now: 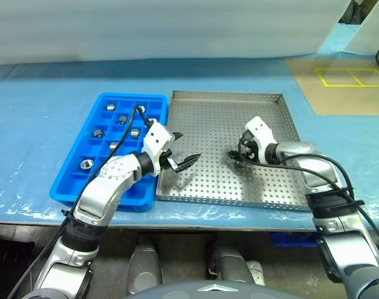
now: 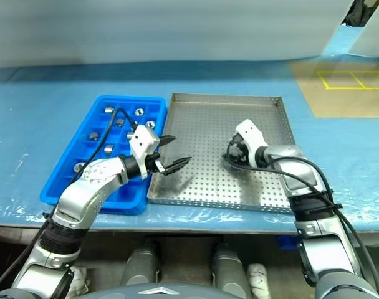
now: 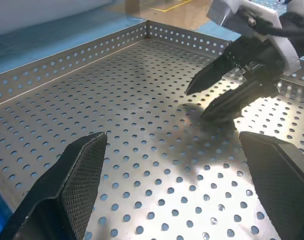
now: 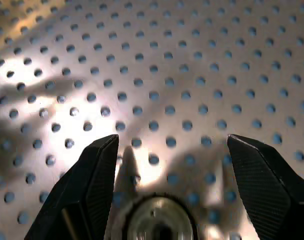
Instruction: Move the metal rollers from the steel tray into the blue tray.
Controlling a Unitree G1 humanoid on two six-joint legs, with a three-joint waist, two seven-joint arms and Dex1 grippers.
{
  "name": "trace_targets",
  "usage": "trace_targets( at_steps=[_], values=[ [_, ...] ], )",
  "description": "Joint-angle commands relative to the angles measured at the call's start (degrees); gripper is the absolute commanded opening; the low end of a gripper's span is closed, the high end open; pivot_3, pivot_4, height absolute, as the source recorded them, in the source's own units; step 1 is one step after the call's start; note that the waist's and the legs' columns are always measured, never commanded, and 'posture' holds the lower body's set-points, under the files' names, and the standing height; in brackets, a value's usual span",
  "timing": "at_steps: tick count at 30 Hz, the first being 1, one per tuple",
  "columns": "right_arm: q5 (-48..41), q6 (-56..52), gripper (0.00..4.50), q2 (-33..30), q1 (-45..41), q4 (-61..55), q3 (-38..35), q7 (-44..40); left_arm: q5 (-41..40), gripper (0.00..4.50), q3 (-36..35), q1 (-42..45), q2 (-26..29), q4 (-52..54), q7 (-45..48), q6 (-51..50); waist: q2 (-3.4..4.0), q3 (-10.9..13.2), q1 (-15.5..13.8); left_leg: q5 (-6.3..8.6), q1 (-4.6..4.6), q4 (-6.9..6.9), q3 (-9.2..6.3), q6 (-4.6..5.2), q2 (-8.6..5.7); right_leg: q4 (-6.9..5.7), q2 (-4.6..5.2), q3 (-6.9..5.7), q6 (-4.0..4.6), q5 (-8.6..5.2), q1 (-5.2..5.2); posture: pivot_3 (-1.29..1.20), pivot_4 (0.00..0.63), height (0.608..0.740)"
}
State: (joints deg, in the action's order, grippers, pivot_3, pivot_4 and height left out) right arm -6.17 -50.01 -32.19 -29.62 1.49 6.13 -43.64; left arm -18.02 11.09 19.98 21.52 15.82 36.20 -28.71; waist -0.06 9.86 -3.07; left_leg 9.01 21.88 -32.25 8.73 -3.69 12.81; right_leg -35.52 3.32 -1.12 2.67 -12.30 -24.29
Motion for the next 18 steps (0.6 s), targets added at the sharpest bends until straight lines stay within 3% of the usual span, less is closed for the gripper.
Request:
trace_targets(
  at_steps=[1, 5, 8, 11, 12, 18],
  values=[
    [-1.6, -2.1, 3.53, -2.0, 1.3, -5.0, -2.1, 0.4, 0.5, 4.50, 0.2, 0.9, -0.3, -0.2, 1.2, 2.2, 0.00, 0.0, 0.5, 0.00, -0.02, 0.00, 0.01, 0.01, 0.00, 0.00, 0.00, 0.01, 0.00, 0.00, 0.02, -0.18, 0.150, 0.740],
    [-1.4, -2.1, 3.53, -3.0, 3.0, -5.3, -1.1, 0.9, 1.2, 4.50, 0.6, 1.3, -0.3, -1.0, 1.9, 3.0, 0.00, 0.0, 0.8, 0.02, -0.14, -0.03, 0.02, 0.03, 0.01, -0.01, 0.00, 0.02, 0.00, 0.00, 0.12, -0.18, 0.150, 0.740],
    [-1.5, -1.4, 2.94, -2.4, 3.0, -5.3, -0.4, 1.4, 1.2, 4.50, 0.2, 1.8, -0.3, -1.1, 2.1, 2.8, 0.01, 0.0, 0.9, 0.02, -0.17, -0.03, 0.03, 0.04, 0.01, -0.02, 0.00, 0.03, 0.00, 0.00, 0.13, -0.17, 0.150, 0.740],
    [-1.7, -0.8, 1.91, -2.5, 2.8, -5.1, 0.0, 1.2, 1.2, 4.50, -0.3, 2.0, 0.0, -0.9, 2.2, 2.2, 0.01, 0.0, 0.8, 0.02, -0.16, -0.04, 0.04, 0.05, 0.01, -0.02, 0.00, 0.03, 0.01, 0.00, 0.13, -0.16, 0.150, 0.740],
    [-1.6, -0.5, 1.80, -2.5, 2.7, -4.9, 0.2, 1.1, 1.2, 4.50, -0.5, 1.7, 0.1, -0.4, 2.1, 2.0, 0.01, 0.0, 0.8, 0.02, -0.16, -0.04, 0.04, 0.05, 0.01, -0.01, 0.01, 0.03, 0.01, 0.00, 0.14, -0.16, 0.150, 0.740],
    [-2.8, 1.9, 1.80, 0.4, -0.8, -3.5, 0.1, 1.0, 0.5, 4.50, -2.1, -0.5, 1.3, 3.5, 0.8, -0.1, 0.02, 0.0, 0.8, 0.02, -0.17, -0.03, 0.04, 0.06, 0.02, -0.02, 0.00, 0.03, 0.01, 0.00, 0.13, -0.11, 0.150, 0.740]
  ],
)
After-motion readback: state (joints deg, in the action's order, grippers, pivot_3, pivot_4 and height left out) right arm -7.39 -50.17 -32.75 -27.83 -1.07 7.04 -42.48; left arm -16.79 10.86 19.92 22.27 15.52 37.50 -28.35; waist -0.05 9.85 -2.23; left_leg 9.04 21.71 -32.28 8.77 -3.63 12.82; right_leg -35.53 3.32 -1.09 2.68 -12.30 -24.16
